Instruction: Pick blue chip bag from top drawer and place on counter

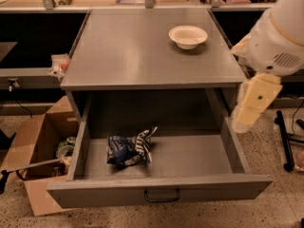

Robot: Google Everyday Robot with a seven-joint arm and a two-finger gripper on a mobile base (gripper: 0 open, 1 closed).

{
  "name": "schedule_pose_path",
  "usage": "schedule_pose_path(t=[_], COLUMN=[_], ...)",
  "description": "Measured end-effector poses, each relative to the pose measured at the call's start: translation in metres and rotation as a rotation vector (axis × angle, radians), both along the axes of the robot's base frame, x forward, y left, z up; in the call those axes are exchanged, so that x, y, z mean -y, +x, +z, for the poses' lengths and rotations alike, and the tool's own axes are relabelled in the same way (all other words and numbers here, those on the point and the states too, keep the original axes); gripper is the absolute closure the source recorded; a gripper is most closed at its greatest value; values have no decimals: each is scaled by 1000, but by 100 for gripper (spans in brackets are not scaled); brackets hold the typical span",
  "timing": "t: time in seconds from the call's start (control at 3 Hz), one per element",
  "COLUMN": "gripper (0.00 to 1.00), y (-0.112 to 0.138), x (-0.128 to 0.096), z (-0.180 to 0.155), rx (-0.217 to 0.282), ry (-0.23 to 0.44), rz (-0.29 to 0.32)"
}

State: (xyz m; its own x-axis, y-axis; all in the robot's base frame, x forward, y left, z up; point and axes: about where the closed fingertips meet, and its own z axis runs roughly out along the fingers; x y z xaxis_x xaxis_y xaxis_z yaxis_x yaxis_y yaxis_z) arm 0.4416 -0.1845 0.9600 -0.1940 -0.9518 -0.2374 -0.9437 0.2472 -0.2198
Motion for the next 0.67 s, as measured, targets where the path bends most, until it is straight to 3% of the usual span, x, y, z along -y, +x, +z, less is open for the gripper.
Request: schedule_pose_path(t=[0.67], gripper=[0], y=[2], x=[-107], z=[-67], rx=[-145], ry=[170], rz=[66])
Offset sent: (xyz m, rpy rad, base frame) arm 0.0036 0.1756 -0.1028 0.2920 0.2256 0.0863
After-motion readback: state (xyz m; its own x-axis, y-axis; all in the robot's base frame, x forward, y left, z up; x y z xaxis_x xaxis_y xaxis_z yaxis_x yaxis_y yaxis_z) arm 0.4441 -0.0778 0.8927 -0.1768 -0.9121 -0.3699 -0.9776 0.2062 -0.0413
